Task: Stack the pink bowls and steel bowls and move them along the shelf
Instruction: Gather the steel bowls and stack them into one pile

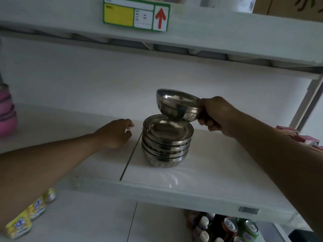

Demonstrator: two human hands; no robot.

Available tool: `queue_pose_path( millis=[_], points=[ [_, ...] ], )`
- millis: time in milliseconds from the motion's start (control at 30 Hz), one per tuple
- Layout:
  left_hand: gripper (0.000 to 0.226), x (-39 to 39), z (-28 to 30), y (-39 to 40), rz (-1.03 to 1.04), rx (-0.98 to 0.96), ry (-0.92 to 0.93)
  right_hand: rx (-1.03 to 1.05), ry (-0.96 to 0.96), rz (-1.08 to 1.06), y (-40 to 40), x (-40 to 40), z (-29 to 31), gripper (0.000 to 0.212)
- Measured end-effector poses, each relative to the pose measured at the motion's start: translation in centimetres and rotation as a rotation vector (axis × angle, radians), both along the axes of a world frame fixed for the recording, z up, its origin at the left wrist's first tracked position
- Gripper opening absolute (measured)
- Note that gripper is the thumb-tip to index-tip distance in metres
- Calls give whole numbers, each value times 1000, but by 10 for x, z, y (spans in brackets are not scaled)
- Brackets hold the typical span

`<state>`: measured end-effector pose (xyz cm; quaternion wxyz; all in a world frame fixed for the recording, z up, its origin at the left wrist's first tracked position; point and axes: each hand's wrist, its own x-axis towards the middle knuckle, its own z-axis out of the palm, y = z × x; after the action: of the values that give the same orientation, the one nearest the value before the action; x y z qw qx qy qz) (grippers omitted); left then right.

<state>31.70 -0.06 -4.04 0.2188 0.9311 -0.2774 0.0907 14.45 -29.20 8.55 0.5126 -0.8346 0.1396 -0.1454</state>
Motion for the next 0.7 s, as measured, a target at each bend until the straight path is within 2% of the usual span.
queue_pose_path(
  millis=[300, 533, 700],
  points=[
    [44, -54, 11, 34, 153, 26, 42, -120, 55, 102, 12, 0, -18, 42],
    [44, -79, 13, 26, 160, 95, 0, -106, 57, 66, 12, 5, -33, 46],
    [46, -88, 14, 21, 181, 119, 1, -220, 40, 88, 6, 4, -42, 46]
  ],
)
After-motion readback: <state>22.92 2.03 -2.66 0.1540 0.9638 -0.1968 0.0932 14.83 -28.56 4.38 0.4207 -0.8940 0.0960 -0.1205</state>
